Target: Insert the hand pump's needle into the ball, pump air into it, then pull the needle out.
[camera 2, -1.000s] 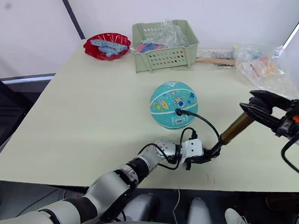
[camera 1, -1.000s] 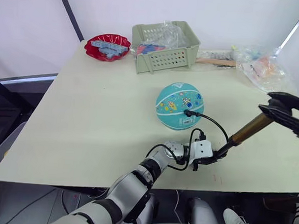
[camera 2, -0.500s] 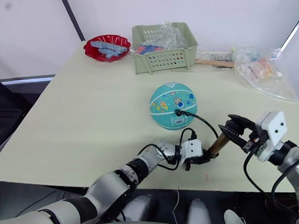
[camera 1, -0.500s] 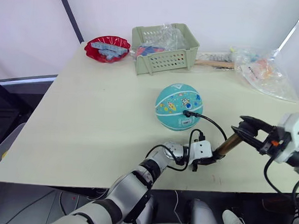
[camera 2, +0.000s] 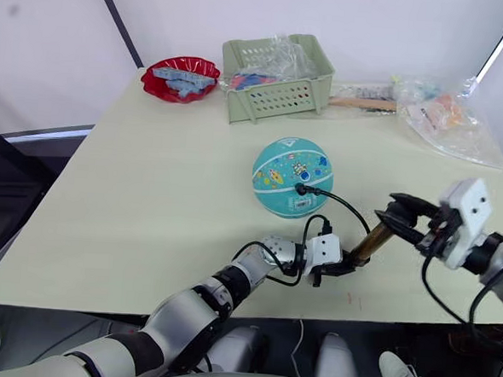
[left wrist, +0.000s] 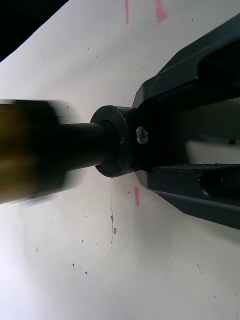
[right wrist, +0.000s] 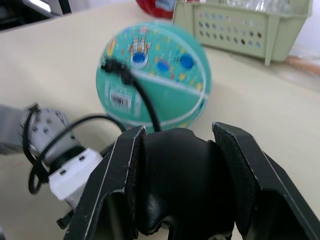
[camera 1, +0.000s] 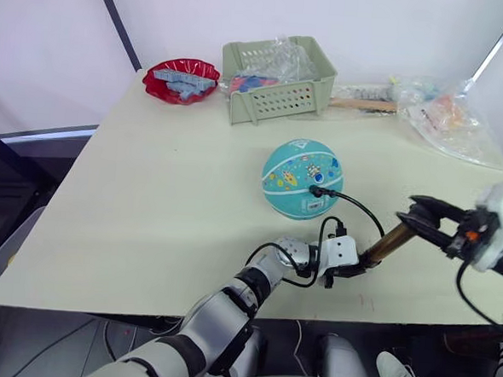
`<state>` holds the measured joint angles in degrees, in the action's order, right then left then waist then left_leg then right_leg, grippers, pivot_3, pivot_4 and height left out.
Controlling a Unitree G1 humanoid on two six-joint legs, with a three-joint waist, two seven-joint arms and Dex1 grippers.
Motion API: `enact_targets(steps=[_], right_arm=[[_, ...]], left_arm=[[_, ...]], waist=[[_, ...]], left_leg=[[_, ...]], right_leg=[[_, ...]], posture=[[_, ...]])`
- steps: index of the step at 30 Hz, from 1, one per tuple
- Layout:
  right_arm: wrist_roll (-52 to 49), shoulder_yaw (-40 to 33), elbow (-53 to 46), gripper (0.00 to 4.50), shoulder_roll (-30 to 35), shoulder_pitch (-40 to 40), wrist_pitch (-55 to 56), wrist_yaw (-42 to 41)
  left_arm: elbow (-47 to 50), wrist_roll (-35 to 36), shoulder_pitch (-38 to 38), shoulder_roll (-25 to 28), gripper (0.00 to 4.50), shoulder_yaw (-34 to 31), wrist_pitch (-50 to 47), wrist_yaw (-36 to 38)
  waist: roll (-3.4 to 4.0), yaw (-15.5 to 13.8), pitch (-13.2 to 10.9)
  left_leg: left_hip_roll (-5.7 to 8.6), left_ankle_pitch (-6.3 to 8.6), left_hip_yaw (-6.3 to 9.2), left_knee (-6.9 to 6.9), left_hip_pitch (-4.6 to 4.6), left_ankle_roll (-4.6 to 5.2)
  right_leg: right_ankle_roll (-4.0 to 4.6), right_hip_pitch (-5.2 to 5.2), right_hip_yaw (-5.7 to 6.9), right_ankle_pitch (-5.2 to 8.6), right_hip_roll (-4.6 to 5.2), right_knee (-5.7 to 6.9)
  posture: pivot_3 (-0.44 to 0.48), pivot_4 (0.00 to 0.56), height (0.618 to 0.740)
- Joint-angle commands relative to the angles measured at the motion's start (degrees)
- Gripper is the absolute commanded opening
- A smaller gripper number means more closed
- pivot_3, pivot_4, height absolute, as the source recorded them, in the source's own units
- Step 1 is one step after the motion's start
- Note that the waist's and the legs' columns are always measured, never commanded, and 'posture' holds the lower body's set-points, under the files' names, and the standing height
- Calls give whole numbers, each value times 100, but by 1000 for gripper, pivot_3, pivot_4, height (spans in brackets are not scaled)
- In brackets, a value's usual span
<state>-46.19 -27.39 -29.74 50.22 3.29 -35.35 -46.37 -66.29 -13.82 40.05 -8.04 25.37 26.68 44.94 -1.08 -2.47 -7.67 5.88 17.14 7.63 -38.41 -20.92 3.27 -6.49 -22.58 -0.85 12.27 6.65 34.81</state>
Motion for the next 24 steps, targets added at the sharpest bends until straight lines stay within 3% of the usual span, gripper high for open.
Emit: enact_targets(steps=[1, 6, 16, 24], right_arm=[[-707, -709, -167, 1626, 215, -245, -238, -61], [-1690, -1394, 85, 1626, 739, -912, -818, 120], [-2201, -1759, 412, 1626, 1291, -1597, -1278, 302], [-1819, -1505, 34, 1626, 1122, -1192, -1330, 181]], left_arm=[[-503, -316, -261, -189, 954, 189, -384, -89], [-495, -329, -285, -182, 954, 204, -370, -80], [-483, -339, -310, -152, 954, 218, -367, -74], [-473, -333, -316, -149, 954, 214, -380, -61]], waist=[[-4, -3, -4], [11, -2, -28], [2, -5, -40], [9, -9, -44]], left_leg=[[-1, 0, 2, 0, -1, 0], [1, 0, -7, -3, -5, 1], [2, 0, -5, -3, -16, 1], [2, 0, -6, -3, -20, 1]], right_leg=[[0, 0, 2, 0, 0, 0], [-1, -1, -5, 0, 5, -1], [0, -6, -1, -1, 9, -1], [1, -11, -1, -2, 9, -1]], posture=[[0, 150, 740], [0, 150, 740], [0, 150, 740], [0, 150, 740]])
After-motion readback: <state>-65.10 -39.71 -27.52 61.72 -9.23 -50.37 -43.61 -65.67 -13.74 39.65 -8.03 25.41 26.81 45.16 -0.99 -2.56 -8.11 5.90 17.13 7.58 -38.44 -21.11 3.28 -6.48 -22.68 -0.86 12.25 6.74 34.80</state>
